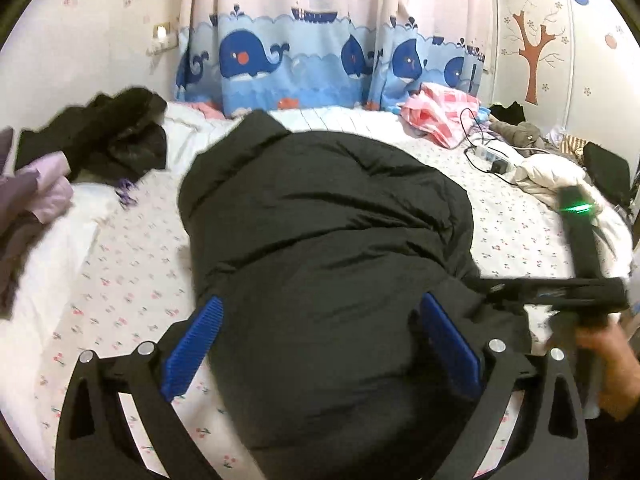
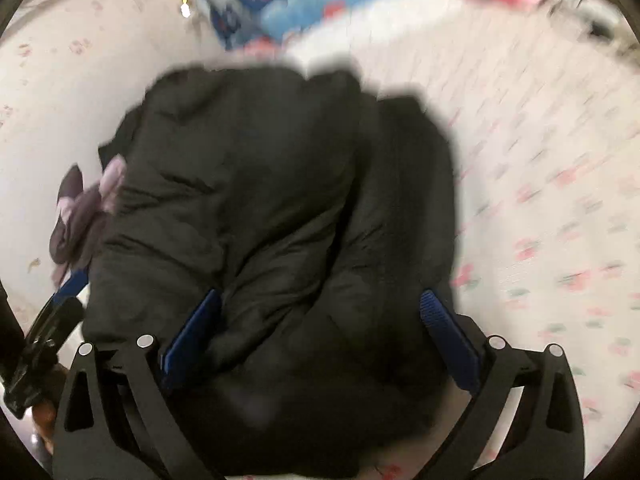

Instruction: Fold large clothes

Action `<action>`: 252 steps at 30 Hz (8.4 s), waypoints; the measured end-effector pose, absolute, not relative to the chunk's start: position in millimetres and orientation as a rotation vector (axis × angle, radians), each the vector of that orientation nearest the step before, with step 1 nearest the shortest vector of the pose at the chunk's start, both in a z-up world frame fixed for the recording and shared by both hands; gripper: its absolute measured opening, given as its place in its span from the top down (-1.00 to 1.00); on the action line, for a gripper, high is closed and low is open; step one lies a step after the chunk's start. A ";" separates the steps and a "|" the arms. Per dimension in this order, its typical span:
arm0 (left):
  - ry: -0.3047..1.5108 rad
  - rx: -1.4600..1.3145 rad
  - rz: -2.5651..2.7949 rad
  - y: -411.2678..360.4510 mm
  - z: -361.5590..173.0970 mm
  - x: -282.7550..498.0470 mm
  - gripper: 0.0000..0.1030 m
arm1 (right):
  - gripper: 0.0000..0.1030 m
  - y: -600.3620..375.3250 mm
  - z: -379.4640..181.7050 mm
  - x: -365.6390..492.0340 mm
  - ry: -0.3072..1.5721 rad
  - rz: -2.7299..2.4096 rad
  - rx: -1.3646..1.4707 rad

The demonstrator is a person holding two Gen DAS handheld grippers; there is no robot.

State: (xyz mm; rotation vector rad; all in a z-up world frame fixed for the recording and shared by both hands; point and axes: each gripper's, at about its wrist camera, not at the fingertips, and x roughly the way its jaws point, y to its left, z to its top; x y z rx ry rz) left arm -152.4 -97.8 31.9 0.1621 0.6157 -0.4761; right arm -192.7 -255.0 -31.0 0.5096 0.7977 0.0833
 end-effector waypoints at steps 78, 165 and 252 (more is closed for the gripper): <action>0.687 0.128 -0.378 -85.8 49.4 -195.1 -0.86 | -0.87 -183.9 41.6 -262.2 0.767 0.014 0.198; 1.163 -0.486 -0.403 -20.4 -63.2 -139.5 -0.82 | -0.89 -234.5 -51.5 -177.4 1.000 0.381 0.722; 0.771 -0.023 0.158 50.3 57.9 -279.5 -0.86 | -0.86 27.8 42.9 -245.6 0.878 0.278 0.031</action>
